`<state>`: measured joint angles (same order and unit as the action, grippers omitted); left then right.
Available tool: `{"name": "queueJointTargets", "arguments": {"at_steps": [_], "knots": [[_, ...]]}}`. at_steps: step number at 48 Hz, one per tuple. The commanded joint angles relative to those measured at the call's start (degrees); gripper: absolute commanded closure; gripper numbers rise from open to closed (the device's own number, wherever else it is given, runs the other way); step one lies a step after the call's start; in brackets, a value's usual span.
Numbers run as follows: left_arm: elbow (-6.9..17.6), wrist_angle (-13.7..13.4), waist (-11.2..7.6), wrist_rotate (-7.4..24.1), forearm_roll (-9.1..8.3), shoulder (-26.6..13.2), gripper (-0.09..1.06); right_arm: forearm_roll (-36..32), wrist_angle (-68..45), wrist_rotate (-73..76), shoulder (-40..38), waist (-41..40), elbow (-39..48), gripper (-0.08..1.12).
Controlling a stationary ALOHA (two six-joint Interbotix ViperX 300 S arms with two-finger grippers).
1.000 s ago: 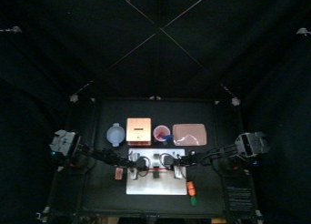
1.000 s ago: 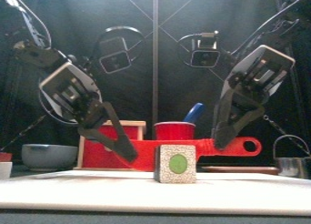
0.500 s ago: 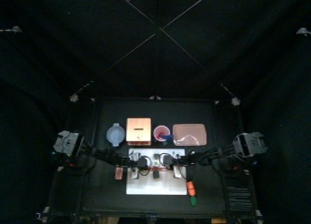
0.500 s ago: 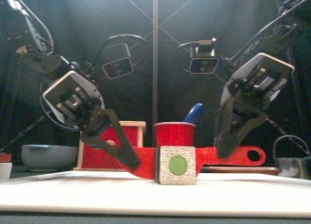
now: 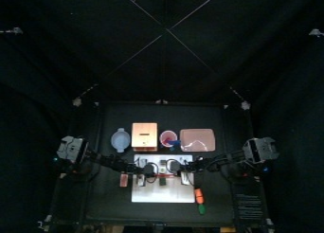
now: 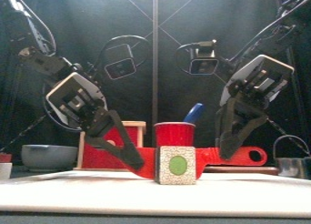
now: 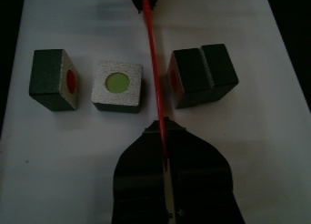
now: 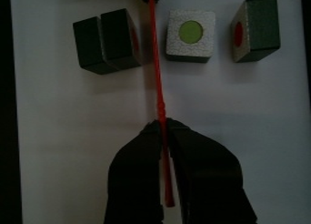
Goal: Cut the sushi into 4 pieces with the knife
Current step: Cut the sushi into 4 pieces
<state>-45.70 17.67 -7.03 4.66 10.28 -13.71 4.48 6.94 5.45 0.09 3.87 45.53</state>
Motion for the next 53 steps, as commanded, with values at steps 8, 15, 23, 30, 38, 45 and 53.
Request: {"name": "queueJointTargets", "arguments": {"at_steps": [8, 15, 23, 30, 38, 45, 53], "knots": [[0.2, -0.6, 2.81, 0.4, -1.58, -1.1, 0.77, -0.8, 0.4, 0.0, -1.5, -2.4, -0.8, 0.97], [0.3, -0.9, 2.46, 0.4, -1.67, 0.7, 0.77, -0.5, 0.4, 0.0, -3.2, -2.0, -1.5, 0.97], [0.4, -3.3, 1.76, 0.3, -2.37, 6.6, 0.77, -0.7, 2.5, 0.0, -5.8, -1.1, -3.2, 0.97], [0.1, -5.9, 0.18, 0.1, -2.46, 10.5, 0.77, -0.8, 4.1, 0.0, -7.3, 0.4, -4.3, 0.97], [0.4, -7.3, -2.37, 0.1, -2.46, 12.0, 0.77, -0.8, 4.3, 0.1, -8.2, 1.9, -4.4, 0.97], [0.4, -7.3, -4.22, 0.0, -2.11, 12.0, 0.77, -0.5, 4.3, 0.0, -8.3, 2.9, -4.4, 0.97], [1.1, -7.3, -5.98, 0.0, -0.88, 11.8, 0.77, -0.7, 4.3, 0.1, -8.3, 3.1, -4.2, 0.97]]}}
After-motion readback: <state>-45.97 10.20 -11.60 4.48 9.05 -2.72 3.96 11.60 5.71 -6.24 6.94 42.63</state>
